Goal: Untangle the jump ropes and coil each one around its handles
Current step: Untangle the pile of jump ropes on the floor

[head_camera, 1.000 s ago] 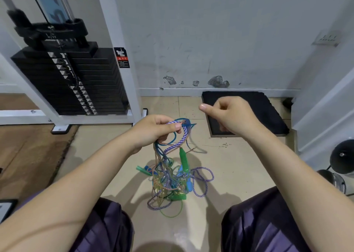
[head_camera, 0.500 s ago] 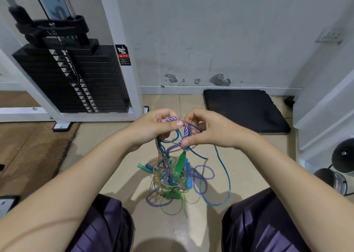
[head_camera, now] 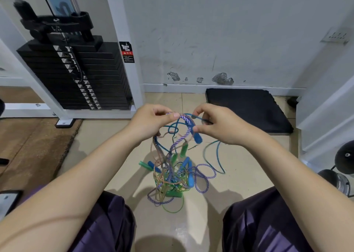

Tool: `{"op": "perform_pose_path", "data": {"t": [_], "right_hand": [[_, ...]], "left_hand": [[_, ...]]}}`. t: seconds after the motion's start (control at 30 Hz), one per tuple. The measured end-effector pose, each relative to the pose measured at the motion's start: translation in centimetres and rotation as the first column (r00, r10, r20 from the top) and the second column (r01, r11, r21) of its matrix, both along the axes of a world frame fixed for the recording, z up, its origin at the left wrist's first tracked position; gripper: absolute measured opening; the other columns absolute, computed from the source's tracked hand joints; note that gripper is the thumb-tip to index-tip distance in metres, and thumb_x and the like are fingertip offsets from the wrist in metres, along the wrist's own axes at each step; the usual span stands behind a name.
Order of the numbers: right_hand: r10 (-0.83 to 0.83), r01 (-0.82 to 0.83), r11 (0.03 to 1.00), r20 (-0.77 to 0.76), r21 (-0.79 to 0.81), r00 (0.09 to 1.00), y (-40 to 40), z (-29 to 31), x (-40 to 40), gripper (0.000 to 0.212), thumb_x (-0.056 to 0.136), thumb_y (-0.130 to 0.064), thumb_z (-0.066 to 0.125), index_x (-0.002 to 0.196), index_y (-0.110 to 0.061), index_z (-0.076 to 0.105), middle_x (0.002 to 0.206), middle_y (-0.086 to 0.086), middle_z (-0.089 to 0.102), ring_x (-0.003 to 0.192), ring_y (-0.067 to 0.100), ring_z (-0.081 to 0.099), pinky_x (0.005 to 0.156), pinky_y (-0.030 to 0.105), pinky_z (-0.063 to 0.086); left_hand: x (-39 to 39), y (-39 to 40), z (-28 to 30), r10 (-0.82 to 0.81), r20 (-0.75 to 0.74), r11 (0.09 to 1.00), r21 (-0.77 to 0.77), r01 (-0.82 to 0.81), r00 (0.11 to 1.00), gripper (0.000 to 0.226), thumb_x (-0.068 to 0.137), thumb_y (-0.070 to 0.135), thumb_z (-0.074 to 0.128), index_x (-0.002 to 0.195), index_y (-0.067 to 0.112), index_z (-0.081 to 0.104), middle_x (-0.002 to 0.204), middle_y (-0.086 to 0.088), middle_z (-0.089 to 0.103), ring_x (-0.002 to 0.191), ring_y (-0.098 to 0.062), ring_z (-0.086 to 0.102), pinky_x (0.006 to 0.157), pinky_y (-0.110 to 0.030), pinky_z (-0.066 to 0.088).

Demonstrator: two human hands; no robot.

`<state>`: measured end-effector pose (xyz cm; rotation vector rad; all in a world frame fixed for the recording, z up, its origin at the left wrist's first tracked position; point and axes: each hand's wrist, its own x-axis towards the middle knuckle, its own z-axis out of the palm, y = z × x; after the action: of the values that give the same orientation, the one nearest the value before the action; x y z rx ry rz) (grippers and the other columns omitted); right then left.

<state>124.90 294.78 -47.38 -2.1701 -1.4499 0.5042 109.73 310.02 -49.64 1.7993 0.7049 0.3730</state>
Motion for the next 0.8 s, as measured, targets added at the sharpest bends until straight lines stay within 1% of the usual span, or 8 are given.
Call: {"op": "perform_pose_path", "data": {"t": [0.13,0.23,0.33,0.43,0.53,0.6,0.7,0.8], "right_hand": [[-0.096,0.096,0.995,0.006,0.012,0.995,-0.5,0.5,1.6,0.02,0.08,-0.04,0.077,0.085,-0.03,0.061,0.068,-0.006,0.054,0.058,0.007,0.049,0.057,0.026,0.042],[-0.093,0.101,0.993,-0.128,0.055,0.987,-1.2,1.4,2.6,0.019,0.079,-0.042,0.077,0.082,-0.026,0.07,0.057,-0.007,0.044,0.047,0.006,0.034,0.045,0.018,0.03],[-0.103,0.137,0.985,-0.285,0.104,0.953,-1.7,2.0,2.9,0.011,0.086,-0.032,0.072,0.086,-0.021,0.074,0.046,-0.015,0.047,0.041,0.003,0.039,0.044,0.009,0.027],[-0.116,0.159,0.984,-0.383,0.084,0.916,-1.6,1.0,3.1,0.012,0.091,-0.025,0.068,0.082,-0.019,0.072,0.052,-0.01,0.051,0.047,0.009,0.039,0.053,0.023,0.033],[-0.063,0.088,0.995,-0.439,0.037,0.897,-1.3,0.2,2.6,0.016,0.095,-0.016,0.062,0.08,-0.013,0.067,0.068,0.001,0.064,0.057,0.015,0.054,0.064,0.036,0.045],[-0.032,0.044,0.999,-0.433,0.018,0.901,-1.1,0.1,2.2,0.016,0.095,-0.016,0.061,0.081,-0.013,0.067,0.07,-0.001,0.067,0.06,0.013,0.056,0.067,0.036,0.045],[-0.05,0.049,0.999,-0.354,-0.013,0.934,-0.8,0.0,1.9,0.011,0.09,-0.024,0.069,0.082,-0.017,0.071,0.059,-0.011,0.058,0.054,0.003,0.047,0.063,0.025,0.04],[-0.077,0.079,0.997,-0.346,-0.007,0.935,-0.5,0.0,1.9,0.02,0.085,-0.037,0.072,0.084,-0.017,0.074,0.06,-0.01,0.053,0.053,0.002,0.041,0.061,0.023,0.036]], "left_hand": [[-0.5,1.3,0.6,0.11,0.003,0.992,-0.066,-0.11,0.994,0.015,0.088,0.023,0.073,0.081,0.011,0.069,0.061,0.0,0.063,0.044,-0.01,0.051,0.048,-0.023,0.037],[-1.2,2.5,1.3,0.149,0.032,0.983,-0.112,-0.144,0.988,0.016,0.089,0.022,0.072,0.082,0.009,0.065,0.061,-0.002,0.058,0.043,-0.012,0.048,0.044,-0.019,0.039],[-1.6,2.7,1.6,0.077,0.059,0.988,-0.136,-0.069,0.995,0.015,0.091,0.021,0.068,0.081,0.011,0.063,0.073,-0.004,0.061,0.053,-0.013,0.058,0.059,-0.024,0.05],[-1.6,1.9,1.5,-0.044,0.059,0.987,-0.152,0.052,0.997,0.017,0.093,0.022,0.064,0.08,0.012,0.06,0.074,-0.004,0.064,0.064,-0.015,0.064,0.072,-0.03,0.05],[-1.3,1.0,1.4,-0.117,0.045,0.979,-0.163,0.122,0.992,0.027,0.093,0.027,0.064,0.074,0.013,0.051,0.061,-0.004,0.053,0.055,-0.016,0.054,0.06,-0.022,0.045],[-1.1,0.7,1.2,-0.087,0.005,0.989,-0.12,0.087,0.996,0.035,0.09,0.031,0.067,0.067,0.013,0.048,0.057,-0.003,0.049,0.051,-0.016,0.049,0.054,-0.02,0.042],[-0.9,1.0,0.9,0.018,-0.055,0.999,0.04,-0.016,0.998,0.046,0.088,0.039,0.07,0.063,0.003,0.056,0.058,-0.005,0.057,0.053,-0.012,0.049,0.05,-0.013,0.038],[-1.0,1.6,0.6,0.133,-0.037,0.982,0.141,-0.127,0.99,0.054,0.088,0.045,0.068,0.061,0.0,0.06,0.063,-0.011,0.051,0.06,-0.017,0.045,0.046,-0.011,0.033]]}}
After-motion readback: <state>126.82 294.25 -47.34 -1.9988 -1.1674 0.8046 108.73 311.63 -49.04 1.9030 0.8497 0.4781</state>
